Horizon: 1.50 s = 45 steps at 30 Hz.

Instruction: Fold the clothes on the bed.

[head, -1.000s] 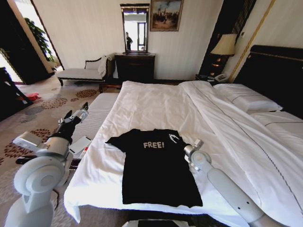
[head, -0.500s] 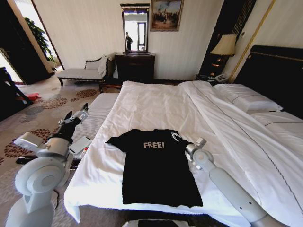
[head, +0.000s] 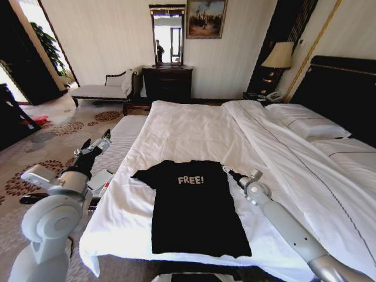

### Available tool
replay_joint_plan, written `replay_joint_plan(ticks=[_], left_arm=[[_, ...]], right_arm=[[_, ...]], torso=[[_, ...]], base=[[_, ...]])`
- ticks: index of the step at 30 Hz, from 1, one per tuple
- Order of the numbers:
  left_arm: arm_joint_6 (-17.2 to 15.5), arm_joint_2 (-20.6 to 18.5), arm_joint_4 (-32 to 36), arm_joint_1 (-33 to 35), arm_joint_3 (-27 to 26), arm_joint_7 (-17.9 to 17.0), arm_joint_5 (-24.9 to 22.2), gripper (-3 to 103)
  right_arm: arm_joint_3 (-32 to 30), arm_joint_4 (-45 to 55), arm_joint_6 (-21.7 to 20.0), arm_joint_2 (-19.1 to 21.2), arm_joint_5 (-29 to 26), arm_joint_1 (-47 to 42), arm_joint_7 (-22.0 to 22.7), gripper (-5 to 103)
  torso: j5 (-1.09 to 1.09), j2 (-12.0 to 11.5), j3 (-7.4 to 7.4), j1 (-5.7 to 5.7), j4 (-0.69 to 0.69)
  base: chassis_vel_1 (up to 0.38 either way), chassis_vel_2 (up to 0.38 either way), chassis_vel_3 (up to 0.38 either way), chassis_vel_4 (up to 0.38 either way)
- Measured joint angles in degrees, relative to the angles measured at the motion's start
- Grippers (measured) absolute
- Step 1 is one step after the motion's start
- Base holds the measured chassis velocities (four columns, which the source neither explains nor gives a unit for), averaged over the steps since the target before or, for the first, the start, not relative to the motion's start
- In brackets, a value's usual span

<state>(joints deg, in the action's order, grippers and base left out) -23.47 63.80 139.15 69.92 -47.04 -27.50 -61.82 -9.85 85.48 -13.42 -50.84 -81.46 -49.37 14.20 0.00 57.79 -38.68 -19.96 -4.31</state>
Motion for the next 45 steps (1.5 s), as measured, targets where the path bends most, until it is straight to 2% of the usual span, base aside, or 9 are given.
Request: replay_joint_plan(ticks=[5, 6, 9, 14, 17, 19, 22, 29, 45], left_arm=[[0.00, 0.14, 0.00, 0.11, 0.01, 0.01, 0.15, 100], [0.00, 0.14, 0.00, 0.11, 0.01, 0.01, 0.15, 100], [0.05, 0.27, -0.09, 0.17, 0.10, 0.02, 0.50, 100], [0.13, 0.50, -0.23, 0.22, 0.24, 0.04, 0.95, 100], [0.14, 0.78, -0.33, 0.28, 0.57, 0.07, 1.48, 100], [0.15, 0.84, -0.35, 0.28, 0.66, 0.08, 1.61, 100], [0.15, 1.02, -0.42, 0.30, 0.86, 0.10, 1.83, 100], [0.15, 1.16, -0.42, 0.54, 0.99, 0.12, 2.12, 100], [0.12, 1.81, -0.33, 0.67, 0.96, 0.11, 2.43, 100]], right_arm=[[0.09, -0.02, 0.33, -0.03, 1.13, -0.49, -0.55, 72], [0.09, -0.02, 0.33, -0.03, 1.13, -0.49, -0.55, 72], [0.09, 0.16, 1.38, 0.12, 1.68, -0.90, -1.62, 56], [-0.04, 0.96, 2.29, 0.30, 2.02, -1.63, -2.95, 50], [-0.08, 1.96, 2.75, 0.44, 2.51, -2.49, -3.92, 29], [-0.10, 2.17, 2.80, 0.48, 2.67, -2.71, -4.12, 24], [-0.17, 2.32, 2.89, 0.54, 3.06, -3.15, -4.51, 8], [-0.82, 4.11, 3.04, 1.29, 3.09, -4.31, -4.97, 0], [-3.21, 15.23, 3.98, 2.63, 4.64, -13.94, -4.85, 0]], torso=[[0.00, 0.00, 0.00, 0.00, 0.00], [0.00, 0.00, 0.00, 0.00, 0.00], [0.00, 0.00, 0.00, 0.00, 0.00], [0.00, 0.00, 0.01, 0.00, 0.00], [0.00, 0.00, 0.01, 0.00, 0.00], [0.00, 0.00, 0.01, 0.00, 0.00], [0.00, 0.00, 0.01, 0.00, 0.00], [0.00, 0.00, 0.01, 0.00, 0.00], [0.00, 0.00, 0.01, 0.00, 0.00]], base=[[0.000, 0.000, 0.000, 0.000], [0.000, 0.000, 0.000, 0.000], [0.000, 0.000, 0.000, 0.000], [0.000, 0.000, 0.000, 0.000], [0.000, 0.000, 0.000, 0.000], [0.000, 0.000, 0.000, 0.000], [0.000, 0.000, 0.000, 0.000], [0.000, 0.000, 0.000, 0.000], [0.000, 0.000, 0.000, 0.000]])
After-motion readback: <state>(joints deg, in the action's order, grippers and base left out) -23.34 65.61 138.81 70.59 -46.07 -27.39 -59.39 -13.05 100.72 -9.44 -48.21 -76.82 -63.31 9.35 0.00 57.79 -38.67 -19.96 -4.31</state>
